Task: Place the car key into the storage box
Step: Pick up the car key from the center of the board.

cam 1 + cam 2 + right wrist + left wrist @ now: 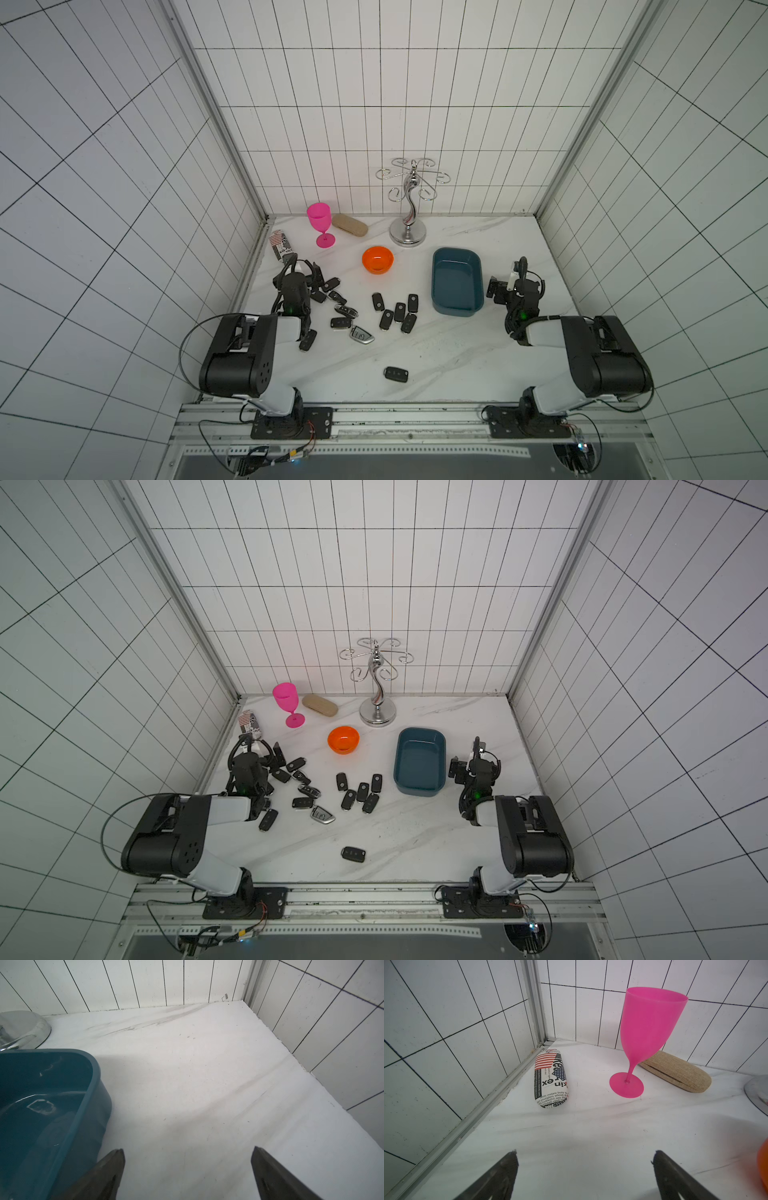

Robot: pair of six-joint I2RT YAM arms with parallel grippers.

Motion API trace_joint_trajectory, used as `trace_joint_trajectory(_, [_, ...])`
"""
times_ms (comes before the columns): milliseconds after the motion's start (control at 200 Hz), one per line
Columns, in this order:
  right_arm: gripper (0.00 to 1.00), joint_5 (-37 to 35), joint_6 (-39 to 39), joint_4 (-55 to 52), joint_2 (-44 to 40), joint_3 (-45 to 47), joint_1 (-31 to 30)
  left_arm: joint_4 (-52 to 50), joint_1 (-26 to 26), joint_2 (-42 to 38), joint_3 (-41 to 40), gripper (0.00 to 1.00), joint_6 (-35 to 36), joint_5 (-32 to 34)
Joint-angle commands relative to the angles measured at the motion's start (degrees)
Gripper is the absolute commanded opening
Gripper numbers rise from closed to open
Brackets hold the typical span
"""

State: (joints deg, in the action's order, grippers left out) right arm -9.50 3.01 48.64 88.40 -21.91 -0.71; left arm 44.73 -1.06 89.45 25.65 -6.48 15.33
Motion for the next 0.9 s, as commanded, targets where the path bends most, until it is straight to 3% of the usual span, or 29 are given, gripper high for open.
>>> trace_joint_trajectory(0, [0.98,0.0,0.1,0.2,-0.2,-1.7,0.7,3.7,0.0,1.3,-1.0,0.99,0.6,0.1])
trace_joint_trajectory(455, [0.99,0.1,0.1,0.1,-0.2,-1.8,0.7,4.3,-0.1,1.3,-1.2,0.99,0.8,0.1])
trace_joint_trajectory(535, [0.99,1.1,0.3,0.3,-0.3,-1.5,1.1,5.5,0.9,0.2,-1.4,0.99,1.6,-4.1])
trace_joint_trajectory(690, [0.98,2.6,0.3,-1.1,-2.0,-1.8,1.6,-18.6,0.7,-9.4,7.9,0.98,8.0,-16.0])
trace_joint_trajectory(785, [0.98,5.6,0.1,-9.4,-6.2,-4.4,2.3,-40.5,1.9,-9.2,21.2,0.97,11.2,-16.4])
trace_joint_trajectory(899, [0.99,7.7,-0.2,-16.9,-10.7,-7.3,3.0,-55.8,10.0,-7.4,34.2,0.88,10.0,-32.3])
